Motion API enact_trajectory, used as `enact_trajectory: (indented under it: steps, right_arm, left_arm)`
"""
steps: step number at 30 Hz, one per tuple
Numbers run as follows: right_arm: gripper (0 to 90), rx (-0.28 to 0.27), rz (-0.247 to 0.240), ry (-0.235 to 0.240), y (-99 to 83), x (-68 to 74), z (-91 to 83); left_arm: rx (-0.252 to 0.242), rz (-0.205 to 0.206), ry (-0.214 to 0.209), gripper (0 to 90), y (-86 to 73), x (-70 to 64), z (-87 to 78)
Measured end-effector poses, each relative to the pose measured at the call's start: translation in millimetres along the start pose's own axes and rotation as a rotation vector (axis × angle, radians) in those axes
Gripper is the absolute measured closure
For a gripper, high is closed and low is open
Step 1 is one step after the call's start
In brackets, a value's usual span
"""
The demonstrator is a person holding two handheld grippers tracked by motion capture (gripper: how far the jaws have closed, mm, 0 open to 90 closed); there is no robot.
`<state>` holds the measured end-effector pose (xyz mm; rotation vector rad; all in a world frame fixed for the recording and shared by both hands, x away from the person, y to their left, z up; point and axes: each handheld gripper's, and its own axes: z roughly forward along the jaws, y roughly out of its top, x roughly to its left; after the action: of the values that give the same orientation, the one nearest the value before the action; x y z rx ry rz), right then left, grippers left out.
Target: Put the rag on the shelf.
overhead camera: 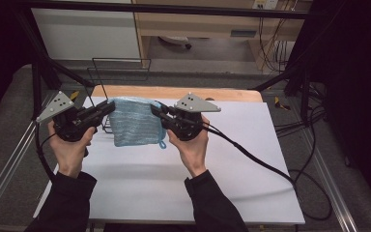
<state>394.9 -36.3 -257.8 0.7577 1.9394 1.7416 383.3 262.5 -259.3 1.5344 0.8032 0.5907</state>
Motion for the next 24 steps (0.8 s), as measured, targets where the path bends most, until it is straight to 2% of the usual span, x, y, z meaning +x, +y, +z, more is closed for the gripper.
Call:
enact_trajectory:
  steps: [16,24]
  right_arm:
    - [81.1,-0.070,-0.055,-0.010,35.2,5.6,14.2]
    - [81.1,-0.088,-0.054,-0.011,46.2,4.2,23.1]
  left_arm:
    - [-0.094,-0.001,0.027,81.5,29.7,12.0,-5.9]
    - [-0.119,0.002,0.041,81.6,44.0,19.7,-5.7]
